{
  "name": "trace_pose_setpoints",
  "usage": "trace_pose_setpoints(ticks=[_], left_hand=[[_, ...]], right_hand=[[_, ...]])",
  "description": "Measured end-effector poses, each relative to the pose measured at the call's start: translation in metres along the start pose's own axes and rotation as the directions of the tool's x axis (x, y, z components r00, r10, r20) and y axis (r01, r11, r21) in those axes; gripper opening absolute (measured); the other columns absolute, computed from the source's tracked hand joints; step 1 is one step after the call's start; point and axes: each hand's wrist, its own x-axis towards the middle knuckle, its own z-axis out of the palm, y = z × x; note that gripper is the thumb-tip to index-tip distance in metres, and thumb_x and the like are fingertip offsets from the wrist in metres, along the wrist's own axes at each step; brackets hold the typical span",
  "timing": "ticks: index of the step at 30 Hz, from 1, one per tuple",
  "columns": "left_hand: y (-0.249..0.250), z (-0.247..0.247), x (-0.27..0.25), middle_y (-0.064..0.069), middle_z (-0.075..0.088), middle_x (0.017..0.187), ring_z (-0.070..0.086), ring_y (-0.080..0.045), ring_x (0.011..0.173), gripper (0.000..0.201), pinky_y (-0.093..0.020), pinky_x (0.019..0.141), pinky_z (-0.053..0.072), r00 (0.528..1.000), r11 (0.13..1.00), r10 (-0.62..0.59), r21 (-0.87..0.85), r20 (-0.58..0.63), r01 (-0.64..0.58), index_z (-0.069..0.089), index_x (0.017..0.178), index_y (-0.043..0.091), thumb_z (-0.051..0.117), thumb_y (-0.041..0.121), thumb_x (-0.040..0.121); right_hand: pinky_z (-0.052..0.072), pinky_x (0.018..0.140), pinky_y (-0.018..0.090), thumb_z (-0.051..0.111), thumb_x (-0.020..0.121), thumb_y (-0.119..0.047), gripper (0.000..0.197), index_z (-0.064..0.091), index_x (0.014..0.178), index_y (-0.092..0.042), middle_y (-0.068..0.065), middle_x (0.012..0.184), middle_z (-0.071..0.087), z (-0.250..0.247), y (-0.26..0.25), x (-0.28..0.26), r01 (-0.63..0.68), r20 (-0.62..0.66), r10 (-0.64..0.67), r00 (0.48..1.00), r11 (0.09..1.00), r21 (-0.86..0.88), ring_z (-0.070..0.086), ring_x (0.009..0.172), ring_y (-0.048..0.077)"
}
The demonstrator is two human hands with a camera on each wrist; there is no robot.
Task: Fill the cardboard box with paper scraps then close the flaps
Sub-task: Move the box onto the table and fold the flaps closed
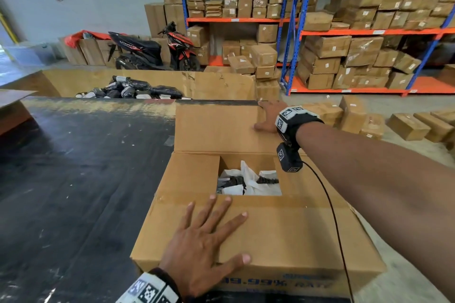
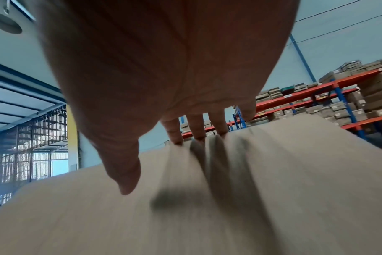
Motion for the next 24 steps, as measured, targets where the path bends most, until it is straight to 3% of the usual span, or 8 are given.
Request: trace_pose_setpoints(ticks=[1, 6, 11, 13, 15, 19, 22, 24], left_hand=[[0.0, 0.0, 0.0, 0.017, -0.028, 0.162, -0.033, -0.015, 0.149, 0.072, -0.055, 0.12, -0.015, 1.0, 1.0, 0.001, -0.006, -0.003, -0.001, -0.018, 0.145, 0.066, 0.009, 0.092, 0.083], [-0.005, 0.001, 0.002, 0.019, -0.028, 0.162, -0.033, -0.01, 0.149, 0.064, -0.053, 0.122, -0.015, 1.0, 1.0, 0.023, -0.014, -0.015, -0.023, -0.017, 0.148, 0.062, 0.008, 0.082, 0.092], [-0.024, -0.007, 0.0, 0.004, 0.012, 0.16, 0.017, -0.018, 0.149, 0.081, -0.053, 0.121, 0.028, 0.961, 0.977, -0.083, -0.213, -0.264, 0.025, 0.016, 0.158, 0.032, 0.039, 0.073, 0.091], [-0.038, -0.015, -0.003, -0.002, 0.012, 0.16, 0.012, -0.031, 0.151, 0.097, -0.062, 0.12, 0.022, 0.92, 0.983, -0.158, -0.146, -0.359, 0.112, 0.014, 0.159, 0.03, 0.045, 0.08, 0.082], [-0.055, -0.024, -0.004, -0.002, -0.003, 0.165, -0.006, -0.036, 0.154, 0.111, -0.067, 0.118, 0.007, 0.903, 0.965, -0.26, -0.122, -0.342, 0.232, -0.001, 0.16, 0.036, 0.048, 0.086, 0.074], [-0.089, -0.027, 0.002, 0.013, -0.027, 0.164, -0.022, -0.037, 0.152, 0.106, -0.073, 0.114, 0.005, 0.91, 0.911, -0.394, -0.186, -0.13, 0.368, -0.012, 0.154, 0.053, 0.046, 0.09, 0.074], [-0.097, -0.023, 0.0, 0.014, -0.018, 0.167, 0.004, -0.036, 0.156, 0.092, -0.059, 0.121, 0.015, 0.919, 0.878, -0.389, -0.277, 0.065, 0.392, -0.005, 0.154, 0.058, 0.038, 0.087, 0.077], [-0.097, -0.021, -0.007, 0.016, -0.013, 0.168, 0.027, -0.028, 0.152, 0.089, -0.046, 0.12, 0.029, 0.926, 0.868, -0.367, -0.325, 0.092, 0.377, -0.001, 0.154, 0.057, 0.037, 0.085, 0.079]], right_hand=[[0.026, 0.115, 0.058, 0.052, 0.061, -0.084, 0.113, 0.025, 0.155, -0.027, 0.005, 0.158, 0.035, 0.003, 0.004, 0.002, -0.012, 0.006, 0.012, 1.0, 1.0, -0.014, 0.035, 0.142, 0.034], [0.025, 0.115, 0.055, 0.059, 0.083, -0.066, 0.076, 0.037, 0.146, -0.032, 0.003, 0.147, 0.046, -0.016, 0.009, -0.052, 0.043, -0.151, -0.052, 0.987, 0.997, -0.066, 0.044, 0.134, 0.03], [0.044, 0.096, 0.041, 0.058, 0.086, -0.064, 0.053, 0.052, 0.128, -0.031, -0.004, 0.118, 0.061, -0.017, 0.024, -0.138, 0.153, -0.127, -0.154, 0.98, 0.988, -0.015, 0.056, 0.104, 0.018], [0.046, 0.083, 0.031, 0.059, 0.087, -0.063, 0.048, 0.056, 0.124, -0.032, -0.007, 0.113, 0.062, -0.008, 0.038, -0.173, 0.155, -0.036, -0.154, 0.987, 0.988, 0.018, 0.056, 0.094, 0.012], [0.048, 0.087, 0.033, 0.056, 0.085, -0.07, 0.06, 0.053, 0.133, -0.036, -0.005, 0.126, 0.062, 0.008, 0.059, -0.199, 0.115, 0.055, -0.115, 0.992, 0.993, -0.008, 0.058, 0.105, 0.016], [0.031, 0.116, 0.042, 0.051, 0.075, -0.084, 0.095, 0.02, 0.155, -0.043, -0.007, 0.163, 0.026, 0.047, 0.101, -0.23, -0.01, 0.248, -0.008, 0.969, 0.998, 0.07, 0.037, 0.143, 0.023], [0.015, 0.122, 0.041, 0.029, 0.046, -0.106, 0.131, 0.002, 0.157, -0.043, -0.016, 0.166, -0.007, 0.069, 0.111, -0.248, -0.018, 0.32, -0.073, 0.944, 0.962, 0.273, 0.013, 0.152, 0.015], [0.012, 0.124, 0.041, 0.021, 0.045, -0.108, 0.133, -0.004, 0.157, -0.041, -0.017, 0.164, -0.018, 0.086, 0.109, -0.254, -0.026, 0.301, -0.083, 0.95, 0.94, 0.34, 0.005, 0.153, 0.012]])
